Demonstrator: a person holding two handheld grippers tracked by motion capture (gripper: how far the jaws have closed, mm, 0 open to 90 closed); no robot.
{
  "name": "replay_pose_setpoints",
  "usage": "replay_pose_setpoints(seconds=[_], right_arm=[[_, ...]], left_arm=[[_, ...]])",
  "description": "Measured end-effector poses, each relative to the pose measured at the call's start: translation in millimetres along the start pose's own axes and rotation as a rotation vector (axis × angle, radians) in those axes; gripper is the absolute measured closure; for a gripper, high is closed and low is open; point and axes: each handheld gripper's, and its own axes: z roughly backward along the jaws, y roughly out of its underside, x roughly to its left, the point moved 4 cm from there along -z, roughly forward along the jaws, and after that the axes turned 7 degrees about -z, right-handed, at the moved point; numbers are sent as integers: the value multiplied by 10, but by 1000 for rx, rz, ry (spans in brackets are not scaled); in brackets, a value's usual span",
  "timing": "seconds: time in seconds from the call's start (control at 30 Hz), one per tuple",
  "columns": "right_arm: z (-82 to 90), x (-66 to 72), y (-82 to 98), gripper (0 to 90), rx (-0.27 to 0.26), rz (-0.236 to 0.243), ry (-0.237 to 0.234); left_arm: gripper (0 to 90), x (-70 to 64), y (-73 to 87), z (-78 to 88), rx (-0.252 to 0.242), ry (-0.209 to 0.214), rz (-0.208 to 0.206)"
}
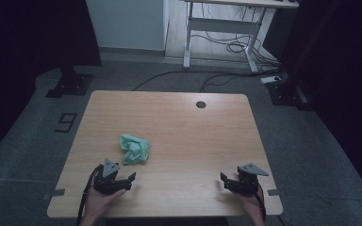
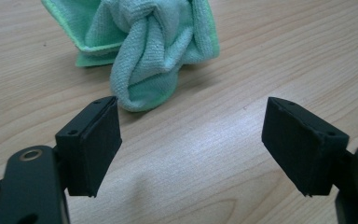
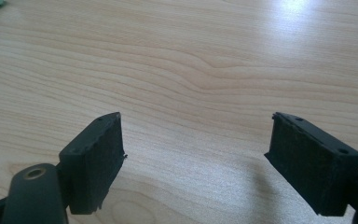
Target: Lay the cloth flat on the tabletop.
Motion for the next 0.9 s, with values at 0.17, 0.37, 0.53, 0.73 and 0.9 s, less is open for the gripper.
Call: replay_pose_setpoints(seconds=[0.17, 0.37, 0.53, 0.73, 0.9], right_arm=[[-7, 21, 13, 186, 4, 9, 1], [-5, 44, 25, 189, 14, 10, -6], [-23, 57, 25, 191, 21, 16, -7], [-43, 83, 26, 195, 32, 25, -7], [-42, 98, 22, 197, 33, 27, -6]], left_arm=[[196, 20, -52, 40, -16, -1, 10], [174, 15, -173, -15, -26, 7, 6], [133, 54, -381, -207, -20, -7, 24], [86, 170, -583, -452, 1, -36, 41], [71, 214, -656, -624, 43, -63, 54]])
